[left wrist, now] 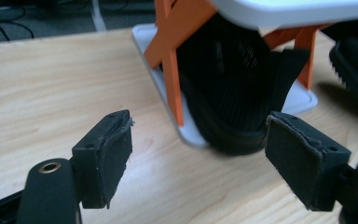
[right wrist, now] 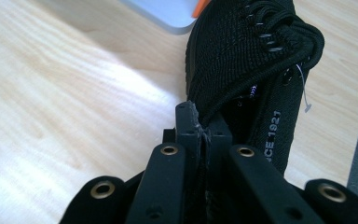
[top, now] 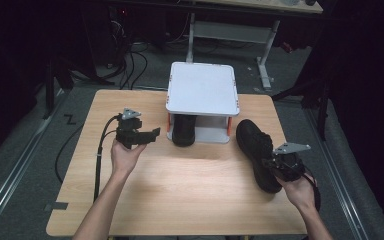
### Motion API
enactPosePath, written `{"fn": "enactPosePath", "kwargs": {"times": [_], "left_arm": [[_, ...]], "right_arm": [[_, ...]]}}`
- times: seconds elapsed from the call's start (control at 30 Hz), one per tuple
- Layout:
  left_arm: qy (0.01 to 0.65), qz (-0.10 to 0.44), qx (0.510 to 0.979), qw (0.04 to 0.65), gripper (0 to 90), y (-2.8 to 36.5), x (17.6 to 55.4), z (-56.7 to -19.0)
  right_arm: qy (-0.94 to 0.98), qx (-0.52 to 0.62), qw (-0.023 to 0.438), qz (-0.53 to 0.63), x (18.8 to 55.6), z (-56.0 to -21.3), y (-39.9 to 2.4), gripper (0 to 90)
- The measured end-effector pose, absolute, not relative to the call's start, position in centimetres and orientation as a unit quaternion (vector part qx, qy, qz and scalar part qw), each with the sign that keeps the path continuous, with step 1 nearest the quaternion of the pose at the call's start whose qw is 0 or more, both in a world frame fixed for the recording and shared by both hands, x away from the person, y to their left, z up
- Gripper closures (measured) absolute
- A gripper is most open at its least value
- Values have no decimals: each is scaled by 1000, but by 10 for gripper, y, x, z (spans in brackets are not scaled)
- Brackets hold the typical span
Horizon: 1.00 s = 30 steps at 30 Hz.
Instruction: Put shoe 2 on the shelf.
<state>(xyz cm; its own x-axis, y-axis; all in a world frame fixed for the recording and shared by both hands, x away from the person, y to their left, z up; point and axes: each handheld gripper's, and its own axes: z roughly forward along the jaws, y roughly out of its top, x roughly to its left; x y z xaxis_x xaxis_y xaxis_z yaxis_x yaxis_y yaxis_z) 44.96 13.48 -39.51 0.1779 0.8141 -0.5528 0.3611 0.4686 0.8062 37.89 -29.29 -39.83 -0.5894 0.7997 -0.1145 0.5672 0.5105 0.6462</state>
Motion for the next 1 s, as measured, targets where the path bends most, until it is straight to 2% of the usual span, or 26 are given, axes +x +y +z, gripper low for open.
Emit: {"fn": "enactPosePath", "kwargs": {"times": [0.5,0.77,1.0], "left_arm": [[602,192,473,613,235,115,474,-362],[615,192,452,617,246,105,494,-351],[614,202,462,607,264,93,506,-349]], "right_arm": [[861,366,199,292,337,-399,-272,881],[866,350,196,299,341,-398,-254,881],[870,339,184,307,356,-396,-229,881]]}}
